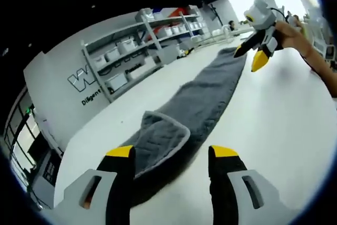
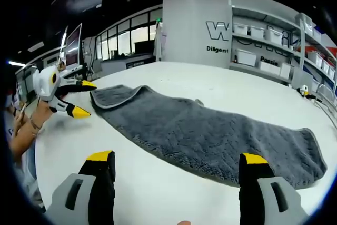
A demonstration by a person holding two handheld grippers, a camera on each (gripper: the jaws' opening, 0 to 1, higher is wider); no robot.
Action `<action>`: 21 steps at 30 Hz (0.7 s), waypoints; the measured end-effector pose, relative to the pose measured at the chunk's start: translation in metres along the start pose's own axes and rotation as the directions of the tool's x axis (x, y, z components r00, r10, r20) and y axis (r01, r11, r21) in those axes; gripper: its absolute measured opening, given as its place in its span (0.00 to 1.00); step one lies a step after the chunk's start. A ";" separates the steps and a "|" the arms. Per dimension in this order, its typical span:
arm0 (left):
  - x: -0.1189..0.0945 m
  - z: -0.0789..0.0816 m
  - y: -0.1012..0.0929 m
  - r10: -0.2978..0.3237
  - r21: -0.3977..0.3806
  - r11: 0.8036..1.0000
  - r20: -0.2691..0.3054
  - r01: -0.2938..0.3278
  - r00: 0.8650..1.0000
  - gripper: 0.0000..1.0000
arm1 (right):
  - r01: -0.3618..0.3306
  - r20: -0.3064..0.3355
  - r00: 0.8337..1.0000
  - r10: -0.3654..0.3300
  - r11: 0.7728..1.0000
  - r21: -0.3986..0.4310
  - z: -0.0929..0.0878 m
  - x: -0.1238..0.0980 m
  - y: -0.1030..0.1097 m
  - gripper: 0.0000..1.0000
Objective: Open the folded towel by lifting each exposed corner and separating the folded layers until the towel lies flat within the target outline without major curled edges
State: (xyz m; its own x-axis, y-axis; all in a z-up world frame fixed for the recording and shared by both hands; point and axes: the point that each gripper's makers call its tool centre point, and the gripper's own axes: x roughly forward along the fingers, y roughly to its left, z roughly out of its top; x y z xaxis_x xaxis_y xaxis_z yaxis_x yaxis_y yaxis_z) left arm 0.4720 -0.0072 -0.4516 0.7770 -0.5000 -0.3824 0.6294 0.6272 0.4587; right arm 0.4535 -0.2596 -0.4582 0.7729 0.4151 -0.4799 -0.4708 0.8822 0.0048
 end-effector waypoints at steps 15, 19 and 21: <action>0.032 0.005 -0.008 0.005 0.089 0.996 -0.029 -0.002 1.000 0.14 | -0.010 0.011 1.000 0.010 1.000 -0.005 0.003 -0.001 0.002 0.99; 0.033 0.000 -0.005 0.015 0.093 0.996 -0.045 -0.011 0.999 0.07 | -0.014 0.014 1.000 0.014 1.000 -0.003 0.002 -0.002 0.004 0.99; 0.031 0.000 -0.005 0.016 0.087 0.996 -0.036 -0.013 0.999 0.06 | -0.014 0.016 1.000 0.014 1.000 -0.002 0.003 -0.002 0.003 0.99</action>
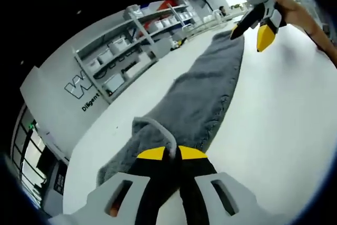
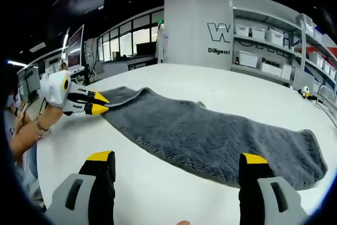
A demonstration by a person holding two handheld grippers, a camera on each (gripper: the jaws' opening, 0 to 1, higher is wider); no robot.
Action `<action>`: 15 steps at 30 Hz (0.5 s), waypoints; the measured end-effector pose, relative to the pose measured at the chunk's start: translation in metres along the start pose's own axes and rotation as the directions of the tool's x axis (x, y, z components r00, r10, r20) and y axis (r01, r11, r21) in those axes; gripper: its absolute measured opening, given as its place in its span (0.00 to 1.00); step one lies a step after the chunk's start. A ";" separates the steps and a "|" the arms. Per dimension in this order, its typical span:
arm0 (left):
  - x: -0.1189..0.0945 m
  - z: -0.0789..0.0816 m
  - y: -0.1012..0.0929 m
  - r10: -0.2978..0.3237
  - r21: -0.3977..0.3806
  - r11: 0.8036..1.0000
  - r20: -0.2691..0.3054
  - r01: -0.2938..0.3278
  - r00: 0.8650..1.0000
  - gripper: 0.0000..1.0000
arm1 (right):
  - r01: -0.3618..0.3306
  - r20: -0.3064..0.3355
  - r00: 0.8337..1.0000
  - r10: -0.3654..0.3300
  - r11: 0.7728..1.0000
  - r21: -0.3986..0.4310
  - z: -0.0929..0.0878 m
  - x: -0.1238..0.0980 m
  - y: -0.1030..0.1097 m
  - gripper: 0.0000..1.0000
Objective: Open the folded towel by lifting each exposed corner and separating the folded layers until the towel lies flat within the target outline without major curled edges
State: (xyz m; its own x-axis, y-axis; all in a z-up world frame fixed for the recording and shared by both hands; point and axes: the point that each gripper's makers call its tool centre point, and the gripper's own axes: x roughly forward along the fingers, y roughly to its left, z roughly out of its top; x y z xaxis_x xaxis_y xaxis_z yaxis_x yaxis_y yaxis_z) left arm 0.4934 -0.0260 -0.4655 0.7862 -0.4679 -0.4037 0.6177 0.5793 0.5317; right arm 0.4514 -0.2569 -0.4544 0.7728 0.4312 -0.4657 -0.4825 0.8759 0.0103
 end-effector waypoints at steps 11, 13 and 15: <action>-0.026 0.011 0.009 0.028 -0.004 1.000 0.062 -0.028 0.998 0.05 | -0.002 0.006 1.000 0.002 1.000 0.004 0.001 -0.001 0.000 0.99; -0.032 0.013 0.012 0.040 0.001 0.999 0.072 -0.040 0.997 0.05 | -0.002 0.006 1.000 0.002 1.000 0.003 0.001 -0.001 0.000 0.99; -0.038 0.013 0.014 0.049 0.004 0.999 0.077 -0.049 0.996 0.05 | -0.003 0.003 1.000 0.003 1.000 0.000 0.001 0.000 0.000 0.99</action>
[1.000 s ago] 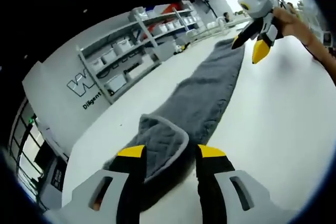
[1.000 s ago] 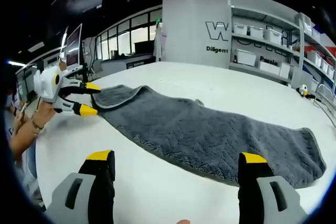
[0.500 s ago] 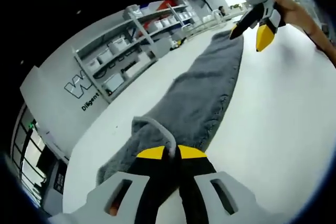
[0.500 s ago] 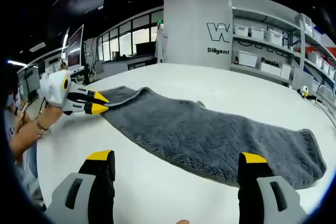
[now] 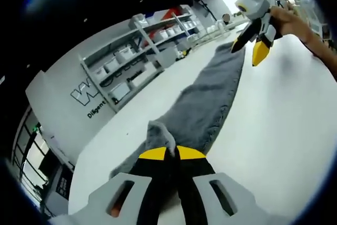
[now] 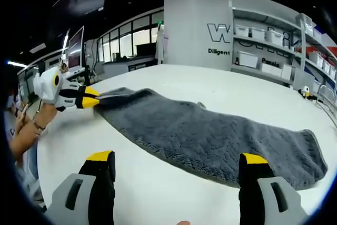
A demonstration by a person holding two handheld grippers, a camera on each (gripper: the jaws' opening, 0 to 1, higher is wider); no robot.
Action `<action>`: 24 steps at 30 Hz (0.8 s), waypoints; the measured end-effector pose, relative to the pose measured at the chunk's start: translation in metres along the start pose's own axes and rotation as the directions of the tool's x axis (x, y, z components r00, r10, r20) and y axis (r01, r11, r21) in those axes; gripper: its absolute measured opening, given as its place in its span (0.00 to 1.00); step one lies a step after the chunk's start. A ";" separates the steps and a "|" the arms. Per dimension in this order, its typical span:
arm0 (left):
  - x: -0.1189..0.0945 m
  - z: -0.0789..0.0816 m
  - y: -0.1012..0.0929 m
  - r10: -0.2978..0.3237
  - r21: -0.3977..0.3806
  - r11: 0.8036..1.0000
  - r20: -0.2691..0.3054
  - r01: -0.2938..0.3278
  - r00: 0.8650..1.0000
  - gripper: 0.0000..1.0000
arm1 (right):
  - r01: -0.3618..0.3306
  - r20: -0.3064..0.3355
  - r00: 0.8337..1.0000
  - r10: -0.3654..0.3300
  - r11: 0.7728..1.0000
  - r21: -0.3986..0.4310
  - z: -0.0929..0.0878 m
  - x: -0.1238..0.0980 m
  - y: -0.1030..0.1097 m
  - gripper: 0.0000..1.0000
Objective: Open the folded towel by lifting each exposed corner and separating the folded layers until the towel lies flat within the target outline without major curled edges
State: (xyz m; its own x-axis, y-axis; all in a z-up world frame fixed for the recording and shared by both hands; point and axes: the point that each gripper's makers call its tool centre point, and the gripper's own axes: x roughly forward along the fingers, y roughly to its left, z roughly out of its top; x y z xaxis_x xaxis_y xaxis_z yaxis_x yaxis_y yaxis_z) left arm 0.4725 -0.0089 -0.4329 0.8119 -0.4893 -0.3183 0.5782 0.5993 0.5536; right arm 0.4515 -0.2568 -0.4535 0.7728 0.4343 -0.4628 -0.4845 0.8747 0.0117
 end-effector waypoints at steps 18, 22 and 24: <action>-0.069 -0.004 0.046 0.188 0.035 0.981 0.068 -0.191 0.980 0.04 | -0.005 -0.016 1.000 0.005 1.000 -0.012 -0.003 0.001 0.002 0.99; -0.082 -0.006 0.051 0.212 0.046 0.975 0.074 -0.216 0.974 0.04 | -0.003 -0.017 1.000 0.003 1.000 -0.015 -0.003 0.001 0.001 0.99; -0.087 -0.007 0.051 0.216 0.043 0.975 0.079 -0.219 0.973 0.04 | -0.004 -0.017 1.000 0.004 1.000 -0.015 -0.003 0.002 0.001 0.99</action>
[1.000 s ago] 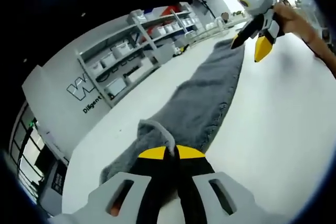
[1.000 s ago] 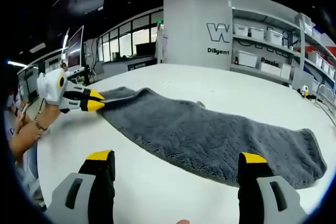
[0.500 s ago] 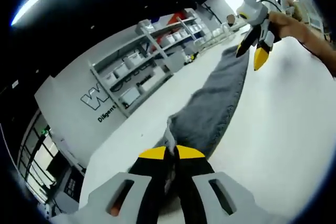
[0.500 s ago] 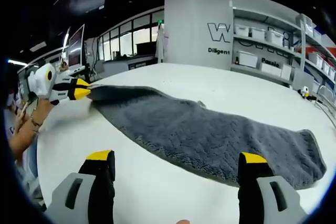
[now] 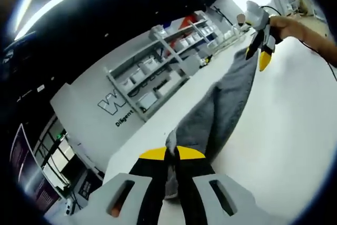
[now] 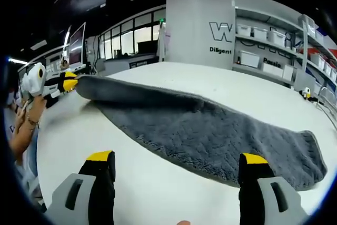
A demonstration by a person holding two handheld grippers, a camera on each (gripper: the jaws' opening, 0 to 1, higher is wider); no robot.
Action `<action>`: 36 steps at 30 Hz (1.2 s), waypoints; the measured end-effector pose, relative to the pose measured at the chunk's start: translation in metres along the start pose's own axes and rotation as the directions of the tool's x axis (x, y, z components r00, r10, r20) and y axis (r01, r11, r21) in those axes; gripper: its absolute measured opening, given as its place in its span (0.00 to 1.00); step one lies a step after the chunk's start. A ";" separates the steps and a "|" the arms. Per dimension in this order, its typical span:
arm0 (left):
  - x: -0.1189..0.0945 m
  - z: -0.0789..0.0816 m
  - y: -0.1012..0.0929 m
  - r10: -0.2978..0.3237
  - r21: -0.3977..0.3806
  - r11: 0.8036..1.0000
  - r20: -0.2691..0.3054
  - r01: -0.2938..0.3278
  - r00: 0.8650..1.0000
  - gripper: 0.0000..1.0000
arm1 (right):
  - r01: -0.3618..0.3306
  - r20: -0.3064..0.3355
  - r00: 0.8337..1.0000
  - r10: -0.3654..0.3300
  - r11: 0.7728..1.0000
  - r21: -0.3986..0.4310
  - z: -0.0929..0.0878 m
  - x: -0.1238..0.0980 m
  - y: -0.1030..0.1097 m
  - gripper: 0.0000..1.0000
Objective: Open the folded towel by lifting each exposed corner and separating the folded layers until the towel lies flat within the target outline without major curled edges
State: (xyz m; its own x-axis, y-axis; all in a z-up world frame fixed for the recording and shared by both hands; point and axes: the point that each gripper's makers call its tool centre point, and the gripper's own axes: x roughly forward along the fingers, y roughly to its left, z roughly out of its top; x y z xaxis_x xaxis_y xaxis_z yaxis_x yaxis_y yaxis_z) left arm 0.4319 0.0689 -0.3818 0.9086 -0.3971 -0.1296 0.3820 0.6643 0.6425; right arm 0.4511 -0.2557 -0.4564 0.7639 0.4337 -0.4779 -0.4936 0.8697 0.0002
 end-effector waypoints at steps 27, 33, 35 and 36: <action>-0.045 -0.064 -0.001 -0.058 -0.064 0.997 -0.131 0.050 0.990 0.05 | -0.025 0.003 1.000 0.025 0.999 -0.039 0.001 -0.003 0.010 0.99; -0.045 -0.085 0.005 -0.049 -0.106 0.994 -0.179 0.031 0.983 0.05 | -0.032 0.001 0.999 0.032 0.998 -0.048 0.001 -0.003 0.012 0.99; -0.046 -0.092 0.006 -0.046 -0.106 0.994 -0.204 0.025 0.978 0.05 | -0.034 0.000 0.999 0.034 0.998 -0.050 0.002 -0.003 0.012 0.99; -0.047 -0.094 0.008 -0.040 -0.108 0.994 -0.208 0.018 0.977 0.05 | -0.034 0.001 0.999 0.034 0.998 -0.051 0.002 -0.003 0.012 0.99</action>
State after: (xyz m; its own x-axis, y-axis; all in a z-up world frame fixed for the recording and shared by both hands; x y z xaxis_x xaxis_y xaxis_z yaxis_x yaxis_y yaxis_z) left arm 0.4082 0.1522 -0.4417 0.9077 -0.2831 -0.3099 0.4144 0.7215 0.5547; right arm 0.4440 -0.2458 -0.4536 0.7469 0.4634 -0.4770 -0.5399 0.8413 -0.0281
